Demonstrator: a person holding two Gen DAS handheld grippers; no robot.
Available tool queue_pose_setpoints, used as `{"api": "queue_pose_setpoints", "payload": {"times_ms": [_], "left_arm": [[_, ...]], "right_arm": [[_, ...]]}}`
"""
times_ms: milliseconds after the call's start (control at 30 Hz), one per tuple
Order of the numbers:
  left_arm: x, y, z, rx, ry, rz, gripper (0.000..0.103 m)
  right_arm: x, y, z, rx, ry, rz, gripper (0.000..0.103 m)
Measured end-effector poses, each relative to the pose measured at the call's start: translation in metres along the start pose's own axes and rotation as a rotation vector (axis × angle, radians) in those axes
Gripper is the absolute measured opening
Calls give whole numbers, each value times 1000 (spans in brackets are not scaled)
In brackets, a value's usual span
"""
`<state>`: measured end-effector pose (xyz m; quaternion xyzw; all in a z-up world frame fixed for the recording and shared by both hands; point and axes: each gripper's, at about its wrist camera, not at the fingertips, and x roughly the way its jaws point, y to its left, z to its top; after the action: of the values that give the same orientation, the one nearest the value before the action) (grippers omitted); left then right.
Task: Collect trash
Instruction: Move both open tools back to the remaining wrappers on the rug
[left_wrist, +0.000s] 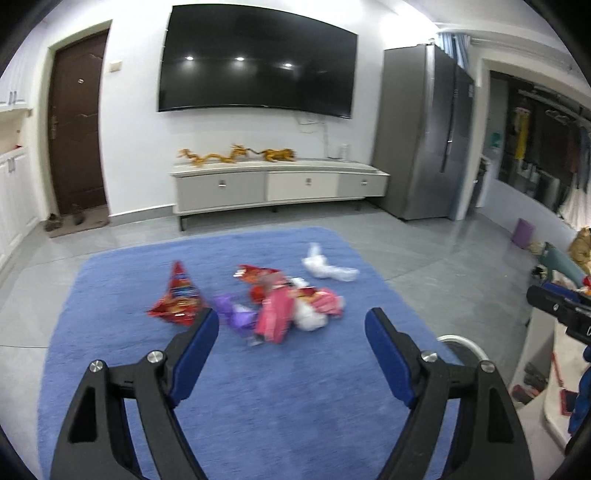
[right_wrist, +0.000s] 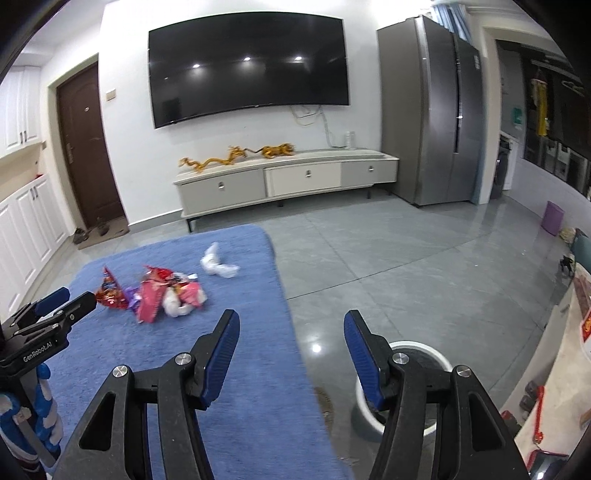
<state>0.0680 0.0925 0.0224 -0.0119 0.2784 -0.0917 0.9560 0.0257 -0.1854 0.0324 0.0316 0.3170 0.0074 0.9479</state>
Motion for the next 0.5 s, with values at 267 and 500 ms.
{"api": "queue_pose_setpoints", "payload": {"times_ms": [267,500], "left_arm": [[-9,37,-12,-10,-4,70,81],[0,53,-16,-32,11,82,81]], "right_arm": [[35,39,2,-42,45,66,56],[55,57,0,-79,80,84,56]]}}
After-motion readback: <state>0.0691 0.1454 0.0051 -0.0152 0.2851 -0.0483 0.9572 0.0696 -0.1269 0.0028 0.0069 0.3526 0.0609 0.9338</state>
